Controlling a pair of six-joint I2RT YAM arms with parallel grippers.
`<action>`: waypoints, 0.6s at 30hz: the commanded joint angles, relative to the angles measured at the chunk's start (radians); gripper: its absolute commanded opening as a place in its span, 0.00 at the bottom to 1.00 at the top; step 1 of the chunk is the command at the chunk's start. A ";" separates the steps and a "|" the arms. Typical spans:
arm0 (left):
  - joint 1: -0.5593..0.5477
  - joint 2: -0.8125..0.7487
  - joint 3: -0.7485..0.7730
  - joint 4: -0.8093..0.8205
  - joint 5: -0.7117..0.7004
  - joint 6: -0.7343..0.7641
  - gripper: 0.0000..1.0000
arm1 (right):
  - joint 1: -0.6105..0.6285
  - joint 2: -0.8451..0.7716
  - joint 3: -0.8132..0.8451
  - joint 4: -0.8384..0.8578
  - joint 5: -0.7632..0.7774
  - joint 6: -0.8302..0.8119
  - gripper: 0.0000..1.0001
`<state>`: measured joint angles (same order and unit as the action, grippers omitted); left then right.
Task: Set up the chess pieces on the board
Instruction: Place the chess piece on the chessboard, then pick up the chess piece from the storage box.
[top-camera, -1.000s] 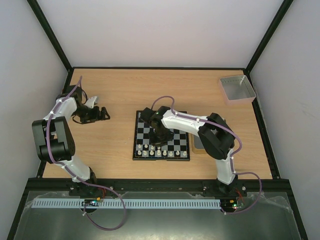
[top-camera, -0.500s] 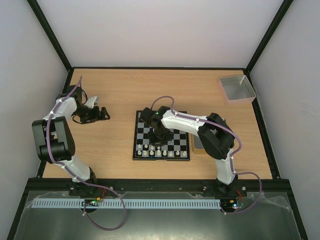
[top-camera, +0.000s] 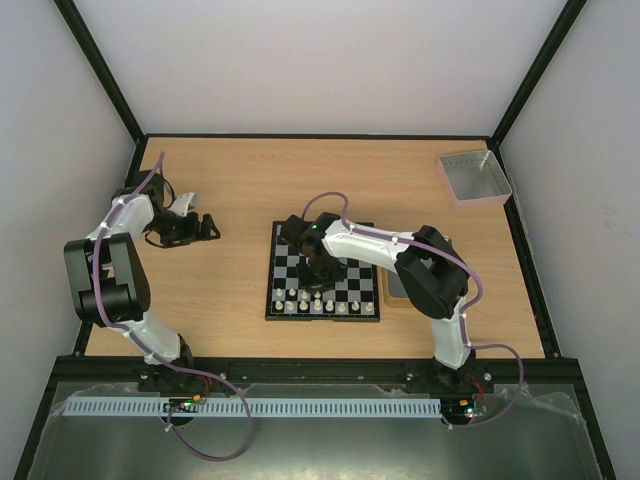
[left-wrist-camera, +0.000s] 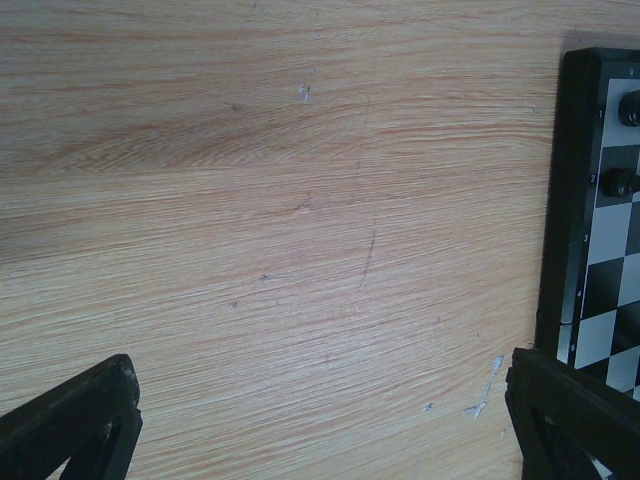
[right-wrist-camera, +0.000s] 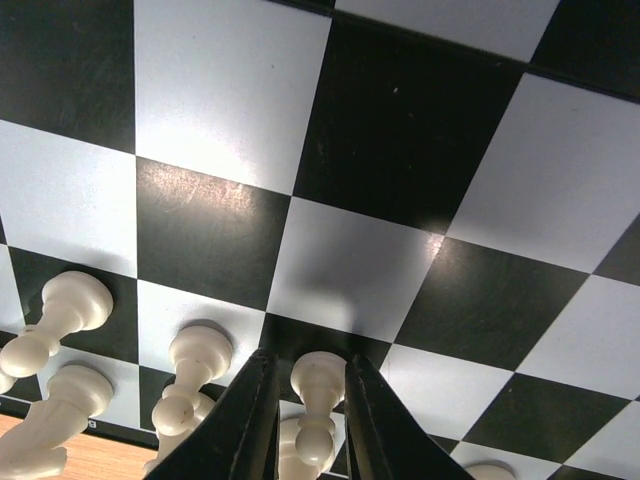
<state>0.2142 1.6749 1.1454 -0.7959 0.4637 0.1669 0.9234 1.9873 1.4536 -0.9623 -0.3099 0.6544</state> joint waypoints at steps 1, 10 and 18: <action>0.004 0.003 0.017 -0.003 0.013 -0.001 0.99 | 0.005 0.020 0.027 -0.020 0.026 0.000 0.18; 0.006 -0.003 0.017 -0.006 0.011 -0.001 0.99 | -0.031 0.033 0.081 -0.050 0.062 -0.008 0.20; 0.007 -0.006 0.018 -0.009 0.005 -0.001 0.99 | -0.063 0.005 0.096 -0.076 0.109 -0.014 0.20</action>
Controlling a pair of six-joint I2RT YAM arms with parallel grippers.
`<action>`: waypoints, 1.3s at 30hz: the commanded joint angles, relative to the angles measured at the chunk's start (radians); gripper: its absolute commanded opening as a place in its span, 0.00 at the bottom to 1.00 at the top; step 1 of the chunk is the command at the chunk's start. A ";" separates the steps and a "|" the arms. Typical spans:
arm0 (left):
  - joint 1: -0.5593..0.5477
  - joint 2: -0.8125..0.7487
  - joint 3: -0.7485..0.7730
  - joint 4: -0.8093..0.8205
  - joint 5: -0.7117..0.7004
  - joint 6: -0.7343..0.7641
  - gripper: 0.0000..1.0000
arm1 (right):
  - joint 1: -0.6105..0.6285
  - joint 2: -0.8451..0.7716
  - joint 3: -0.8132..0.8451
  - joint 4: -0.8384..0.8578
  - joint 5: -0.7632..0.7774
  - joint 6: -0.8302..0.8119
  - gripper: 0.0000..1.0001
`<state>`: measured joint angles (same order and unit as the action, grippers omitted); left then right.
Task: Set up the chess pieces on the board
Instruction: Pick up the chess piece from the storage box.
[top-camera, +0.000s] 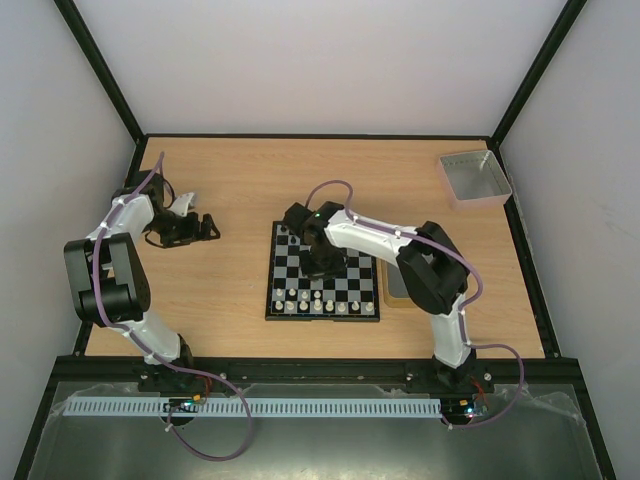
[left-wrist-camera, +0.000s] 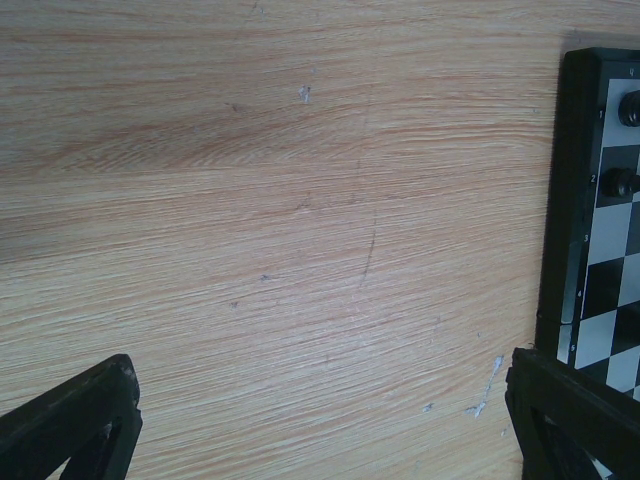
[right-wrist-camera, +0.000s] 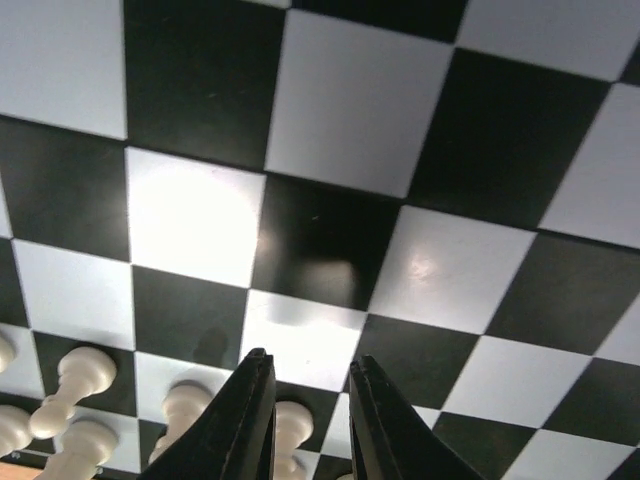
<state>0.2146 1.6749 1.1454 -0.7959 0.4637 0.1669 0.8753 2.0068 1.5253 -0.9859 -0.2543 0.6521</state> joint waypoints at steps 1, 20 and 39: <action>0.006 -0.006 0.021 -0.013 0.002 0.000 0.99 | -0.020 -0.026 0.027 -0.055 0.064 -0.012 0.21; -0.104 -0.075 0.084 -0.102 -0.145 0.054 0.99 | -0.324 -0.665 -0.388 -0.076 0.210 0.065 0.28; -0.213 -0.007 0.164 -0.130 -0.186 0.045 0.99 | -0.548 -0.820 -0.600 -0.045 0.096 0.015 0.27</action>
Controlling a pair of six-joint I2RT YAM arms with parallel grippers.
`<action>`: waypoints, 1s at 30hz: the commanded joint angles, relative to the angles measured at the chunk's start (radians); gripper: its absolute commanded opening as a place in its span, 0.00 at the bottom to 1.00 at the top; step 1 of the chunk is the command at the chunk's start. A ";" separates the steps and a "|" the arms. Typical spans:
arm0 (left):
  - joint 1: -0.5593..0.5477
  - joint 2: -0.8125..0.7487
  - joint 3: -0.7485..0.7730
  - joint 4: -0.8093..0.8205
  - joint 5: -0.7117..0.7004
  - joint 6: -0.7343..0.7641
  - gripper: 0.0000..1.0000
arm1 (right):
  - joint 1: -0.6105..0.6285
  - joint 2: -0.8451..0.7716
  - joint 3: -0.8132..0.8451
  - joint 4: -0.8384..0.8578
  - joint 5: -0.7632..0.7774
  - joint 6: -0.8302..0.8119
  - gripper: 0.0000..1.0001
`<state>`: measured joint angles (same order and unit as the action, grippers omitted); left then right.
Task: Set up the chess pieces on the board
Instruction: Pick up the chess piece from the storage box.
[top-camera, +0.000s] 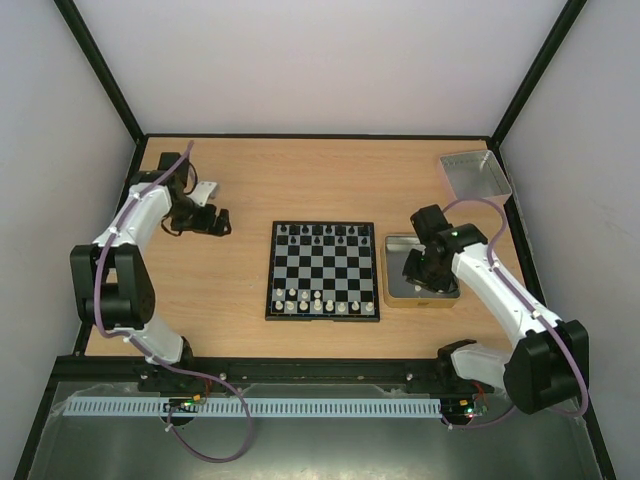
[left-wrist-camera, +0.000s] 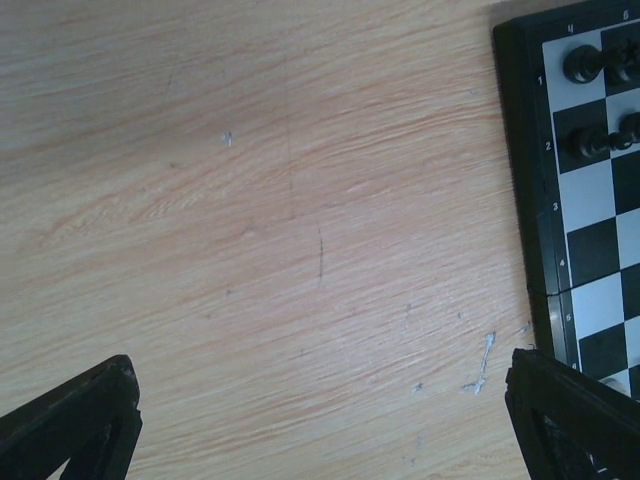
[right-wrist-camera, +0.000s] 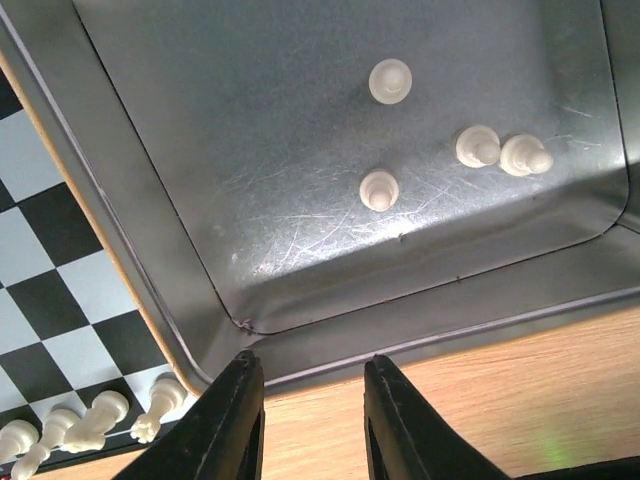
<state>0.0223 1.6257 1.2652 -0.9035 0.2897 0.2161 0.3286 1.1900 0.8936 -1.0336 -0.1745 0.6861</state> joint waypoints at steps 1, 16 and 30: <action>-0.030 0.054 0.050 -0.014 -0.021 -0.008 0.99 | -0.003 0.000 0.042 0.005 0.040 -0.027 0.27; -0.098 0.093 0.084 0.058 0.026 -0.077 0.99 | -0.112 0.101 -0.032 0.080 0.006 -0.086 0.26; -0.151 0.100 0.075 0.065 0.063 -0.077 0.99 | -0.187 0.208 -0.100 0.194 -0.072 -0.084 0.25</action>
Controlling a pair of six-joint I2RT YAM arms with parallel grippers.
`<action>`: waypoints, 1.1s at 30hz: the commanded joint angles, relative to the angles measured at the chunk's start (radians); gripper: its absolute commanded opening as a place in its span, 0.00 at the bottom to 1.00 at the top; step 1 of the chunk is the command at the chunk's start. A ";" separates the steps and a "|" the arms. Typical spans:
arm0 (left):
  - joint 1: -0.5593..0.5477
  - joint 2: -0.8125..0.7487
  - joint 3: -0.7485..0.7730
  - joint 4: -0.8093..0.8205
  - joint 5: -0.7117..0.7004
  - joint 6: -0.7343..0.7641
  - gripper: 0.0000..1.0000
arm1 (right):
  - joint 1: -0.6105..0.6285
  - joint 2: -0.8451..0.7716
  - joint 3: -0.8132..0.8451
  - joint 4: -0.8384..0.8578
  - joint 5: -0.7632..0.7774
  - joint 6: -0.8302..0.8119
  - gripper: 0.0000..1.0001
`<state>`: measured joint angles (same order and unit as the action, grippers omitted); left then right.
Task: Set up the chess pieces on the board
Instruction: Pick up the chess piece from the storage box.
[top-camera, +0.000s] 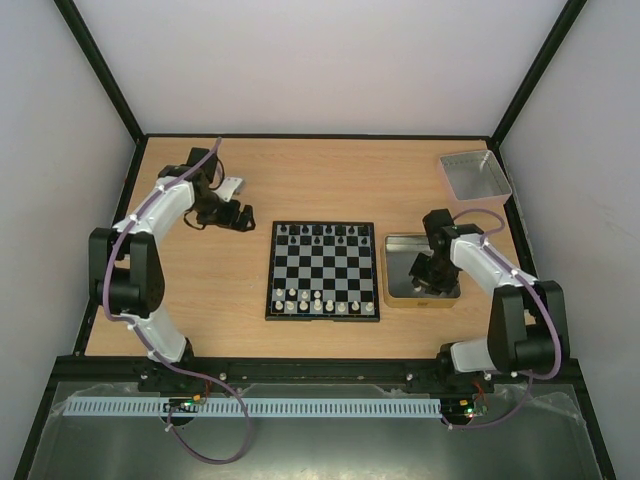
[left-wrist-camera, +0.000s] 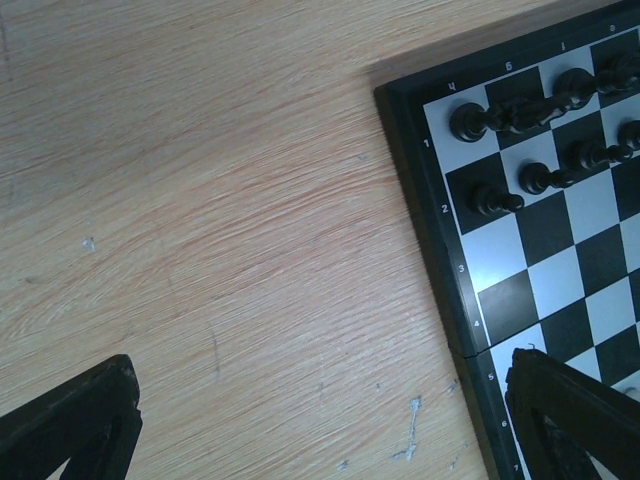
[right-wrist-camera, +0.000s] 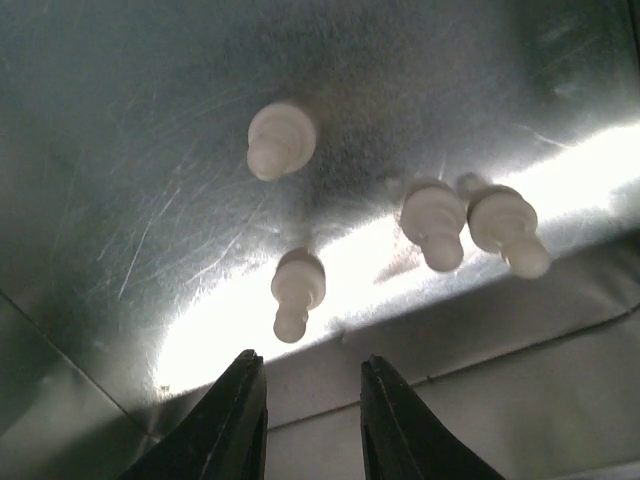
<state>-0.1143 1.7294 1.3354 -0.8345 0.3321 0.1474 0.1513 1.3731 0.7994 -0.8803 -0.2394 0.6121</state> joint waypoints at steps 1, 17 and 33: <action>-0.019 -0.004 0.002 -0.003 0.020 -0.009 0.99 | -0.010 0.032 -0.004 0.047 -0.006 -0.010 0.25; -0.053 -0.015 -0.005 0.000 0.027 -0.006 0.99 | -0.017 0.082 -0.020 0.096 0.048 -0.005 0.11; -0.067 -0.023 -0.010 -0.002 0.024 -0.002 0.99 | -0.008 0.028 0.059 0.004 0.099 -0.003 0.04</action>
<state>-0.1726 1.7294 1.3350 -0.8284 0.3439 0.1478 0.1375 1.4456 0.7982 -0.7994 -0.1848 0.6102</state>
